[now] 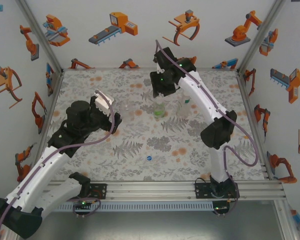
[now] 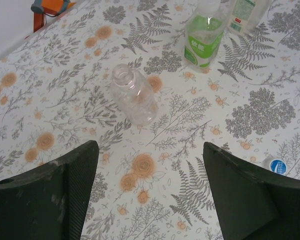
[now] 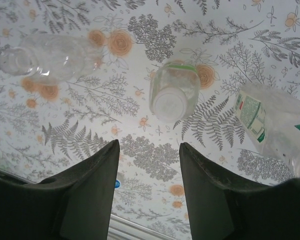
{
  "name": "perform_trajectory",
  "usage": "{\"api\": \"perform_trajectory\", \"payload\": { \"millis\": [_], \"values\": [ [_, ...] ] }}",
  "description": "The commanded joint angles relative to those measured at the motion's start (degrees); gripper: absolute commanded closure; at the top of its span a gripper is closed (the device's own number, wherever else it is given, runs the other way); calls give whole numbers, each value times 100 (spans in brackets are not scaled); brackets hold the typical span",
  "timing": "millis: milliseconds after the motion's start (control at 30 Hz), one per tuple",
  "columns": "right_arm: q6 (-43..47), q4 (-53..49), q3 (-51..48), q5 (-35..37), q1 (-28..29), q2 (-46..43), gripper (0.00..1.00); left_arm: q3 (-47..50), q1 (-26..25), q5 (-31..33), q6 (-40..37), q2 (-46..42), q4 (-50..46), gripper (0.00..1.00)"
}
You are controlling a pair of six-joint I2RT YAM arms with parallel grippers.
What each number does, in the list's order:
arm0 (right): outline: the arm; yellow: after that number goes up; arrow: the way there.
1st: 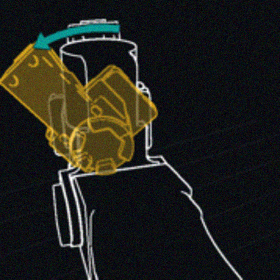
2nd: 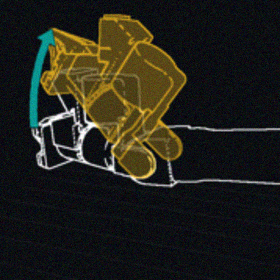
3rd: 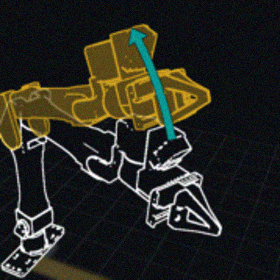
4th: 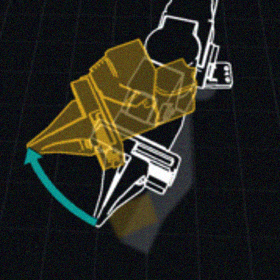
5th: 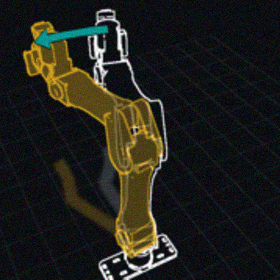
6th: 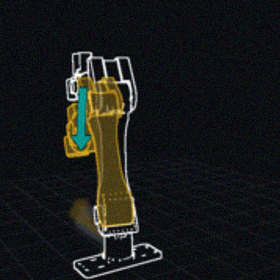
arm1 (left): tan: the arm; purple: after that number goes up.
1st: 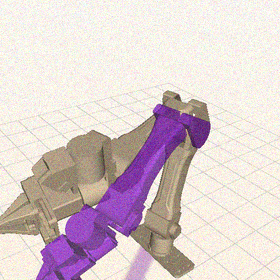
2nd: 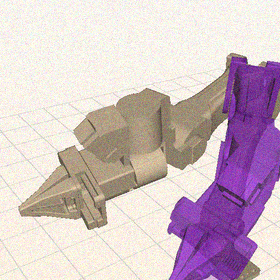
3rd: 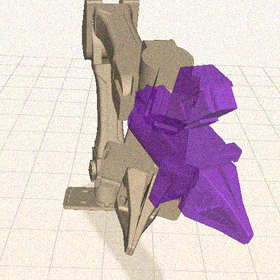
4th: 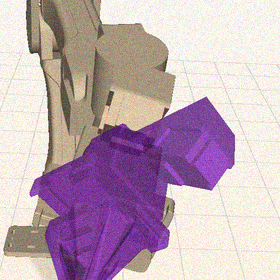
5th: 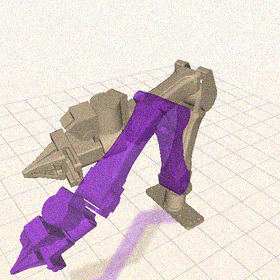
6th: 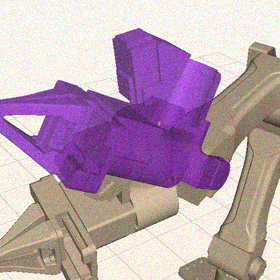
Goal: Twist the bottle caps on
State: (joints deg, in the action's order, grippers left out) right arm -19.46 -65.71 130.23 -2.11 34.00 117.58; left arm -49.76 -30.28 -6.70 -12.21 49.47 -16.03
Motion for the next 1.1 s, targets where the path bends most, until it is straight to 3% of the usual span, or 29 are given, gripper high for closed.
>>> {"api": "perform_trajectory", "payload": {
  "millis": [0,233,400,967,1067],
  "values": [
    [-18,277,-443,-73,19,-561,50,277,41,-200,190,-37,594,21],
    [-39,809,-1355,-123,19,-1365,49,1256,56,30,1051,-7,2287,19],
    [3,911,-1806,-182,19,-1767,50,2495,32,44,1371,331,4647,18],
    [-137,1254,-2964,-220,19,-2563,50,3071,67,320,1451,3804,9440,14],
    [-139,1236,-2978,-226,19,-2582,50,2947,91,392,1497,4186,9623,15]
  ]
}}
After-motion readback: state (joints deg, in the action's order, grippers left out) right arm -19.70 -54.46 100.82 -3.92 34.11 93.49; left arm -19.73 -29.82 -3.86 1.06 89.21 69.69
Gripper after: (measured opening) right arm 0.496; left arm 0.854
